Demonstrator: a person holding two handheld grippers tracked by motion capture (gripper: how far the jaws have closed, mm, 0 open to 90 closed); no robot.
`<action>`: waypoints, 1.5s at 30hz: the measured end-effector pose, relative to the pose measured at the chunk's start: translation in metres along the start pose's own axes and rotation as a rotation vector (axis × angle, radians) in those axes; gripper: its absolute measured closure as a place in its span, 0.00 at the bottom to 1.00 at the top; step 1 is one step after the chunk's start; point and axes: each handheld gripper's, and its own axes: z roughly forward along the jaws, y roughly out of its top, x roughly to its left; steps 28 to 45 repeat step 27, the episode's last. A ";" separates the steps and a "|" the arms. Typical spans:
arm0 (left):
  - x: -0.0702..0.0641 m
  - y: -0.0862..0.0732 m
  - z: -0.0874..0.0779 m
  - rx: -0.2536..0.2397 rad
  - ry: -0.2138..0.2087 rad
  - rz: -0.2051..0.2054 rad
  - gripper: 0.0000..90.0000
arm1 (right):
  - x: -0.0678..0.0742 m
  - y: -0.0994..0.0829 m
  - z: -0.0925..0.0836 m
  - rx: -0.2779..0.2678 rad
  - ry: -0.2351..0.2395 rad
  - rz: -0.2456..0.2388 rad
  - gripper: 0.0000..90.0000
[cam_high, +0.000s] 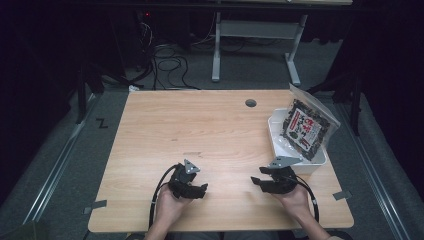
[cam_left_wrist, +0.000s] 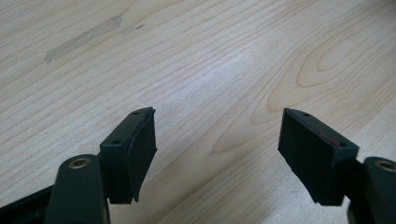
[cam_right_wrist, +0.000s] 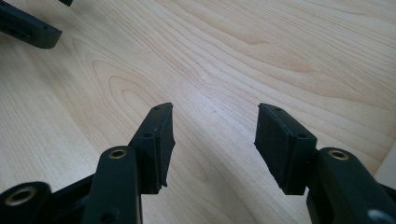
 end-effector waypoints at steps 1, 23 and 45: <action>0.000 0.000 0.000 0.001 -0.001 0.002 0.31 | 0.000 0.000 0.001 -0.002 0.001 0.000 0.53; -0.001 0.001 -0.003 -0.012 0.002 0.007 0.31 | -0.001 -0.014 0.001 -0.001 -0.001 0.001 0.51; -0.001 0.001 -0.003 -0.011 0.003 0.011 0.31 | 0.001 -0.015 0.001 0.001 0.001 -0.012 0.51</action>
